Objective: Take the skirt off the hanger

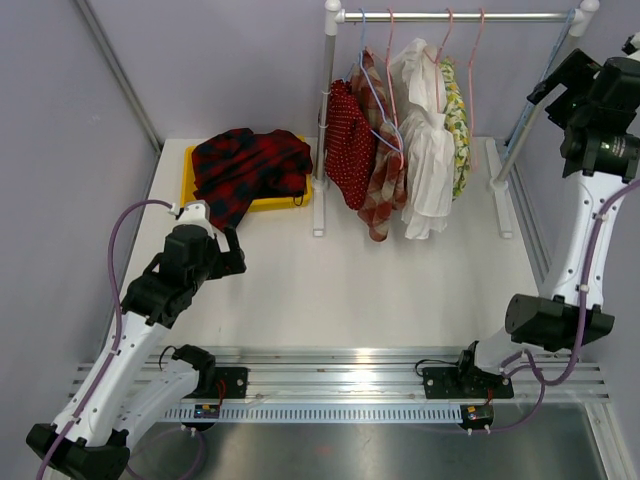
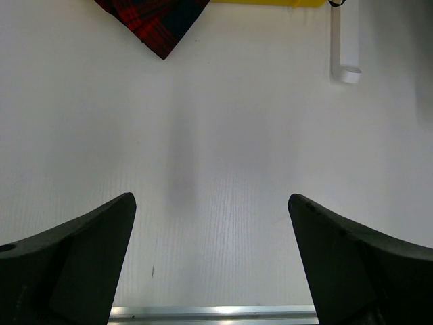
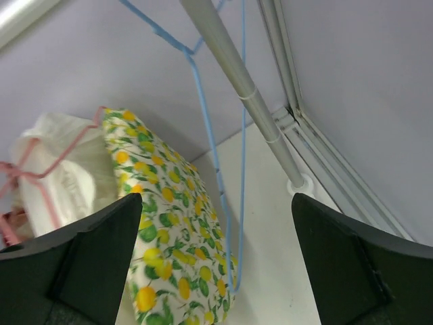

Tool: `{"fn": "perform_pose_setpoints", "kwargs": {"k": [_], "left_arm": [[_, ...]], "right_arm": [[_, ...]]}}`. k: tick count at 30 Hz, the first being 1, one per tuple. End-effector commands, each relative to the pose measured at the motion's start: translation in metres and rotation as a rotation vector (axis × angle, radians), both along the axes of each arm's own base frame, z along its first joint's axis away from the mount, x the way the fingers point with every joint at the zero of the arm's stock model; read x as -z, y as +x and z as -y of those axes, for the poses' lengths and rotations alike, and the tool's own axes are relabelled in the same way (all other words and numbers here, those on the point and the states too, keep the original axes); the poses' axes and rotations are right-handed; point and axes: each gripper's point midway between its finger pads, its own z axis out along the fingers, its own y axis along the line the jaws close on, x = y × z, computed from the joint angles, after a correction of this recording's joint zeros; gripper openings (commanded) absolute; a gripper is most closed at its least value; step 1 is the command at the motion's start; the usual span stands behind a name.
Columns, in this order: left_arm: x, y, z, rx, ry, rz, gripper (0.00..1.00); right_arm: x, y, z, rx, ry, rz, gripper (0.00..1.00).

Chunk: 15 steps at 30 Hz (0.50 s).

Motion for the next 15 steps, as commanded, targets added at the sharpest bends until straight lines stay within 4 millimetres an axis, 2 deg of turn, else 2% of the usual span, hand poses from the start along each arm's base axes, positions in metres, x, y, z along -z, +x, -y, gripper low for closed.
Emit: {"fn": "perform_pose_setpoints", "kwargs": {"k": [1,2,3,5,6,8,9,11,12,15], "left_arm": [[-0.003,0.006,0.006,0.015,-0.02,0.023,0.99],[-0.003,0.006,0.007,0.018,-0.023,0.024,0.99],[-0.003,0.006,0.007,0.018,-0.023,0.024,0.99],[-0.004,0.005,0.007,0.018,-0.025,0.025,0.99],[-0.003,0.006,0.007,0.019,-0.024,0.025,0.99],[-0.004,0.006,0.007,0.02,-0.023,0.027,0.99],[-0.004,0.006,0.007,0.019,-0.025,0.027,0.99],[-0.004,0.005,0.007,0.018,-0.024,0.028,0.99],[-0.004,0.005,0.006,0.017,-0.024,0.029,0.99],[-0.005,0.005,0.006,0.013,-0.025,0.034,0.99]], "right_arm": [[-0.066,-0.04,-0.017,-0.04,-0.072,0.167,1.0],[-0.073,-0.043,-0.026,-0.083,-0.07,0.187,0.99],[-0.08,-0.045,-0.047,-0.188,-0.054,0.215,1.0],[-0.092,-0.044,-0.071,-0.318,-0.037,0.272,1.0],[-0.089,-0.045,-0.094,-0.439,-0.008,0.28,1.0],[-0.092,-0.039,-0.114,-0.536,0.03,0.314,1.0],[-0.083,-0.032,-0.127,-0.579,0.045,0.292,1.0],[-0.067,-0.021,-0.136,-0.592,0.03,0.236,0.99],[-0.057,-0.008,-0.143,-0.6,0.016,0.204,1.0],[-0.031,0.015,-0.147,-0.577,0.003,0.116,0.98]]}}
